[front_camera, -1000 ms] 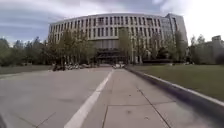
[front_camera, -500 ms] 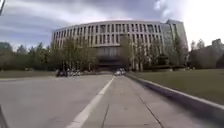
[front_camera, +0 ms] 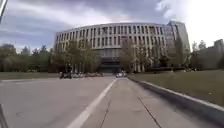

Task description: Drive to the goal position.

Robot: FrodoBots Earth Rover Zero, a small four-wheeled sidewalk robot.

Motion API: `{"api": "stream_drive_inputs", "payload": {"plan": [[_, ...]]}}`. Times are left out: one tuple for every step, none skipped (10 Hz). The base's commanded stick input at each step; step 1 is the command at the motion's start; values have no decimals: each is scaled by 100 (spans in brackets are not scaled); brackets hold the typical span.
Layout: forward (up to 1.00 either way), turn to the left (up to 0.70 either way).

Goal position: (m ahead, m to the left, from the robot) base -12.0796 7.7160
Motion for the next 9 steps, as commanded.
{"api": "stream_drive_inputs", "payload": {"plan": [[-100,-40],[-100,-40],[-100,-40],[-100,-40],[-100,-40],[-100,-40],[-100,-40],[-100,-40],[-100,-40]]}}
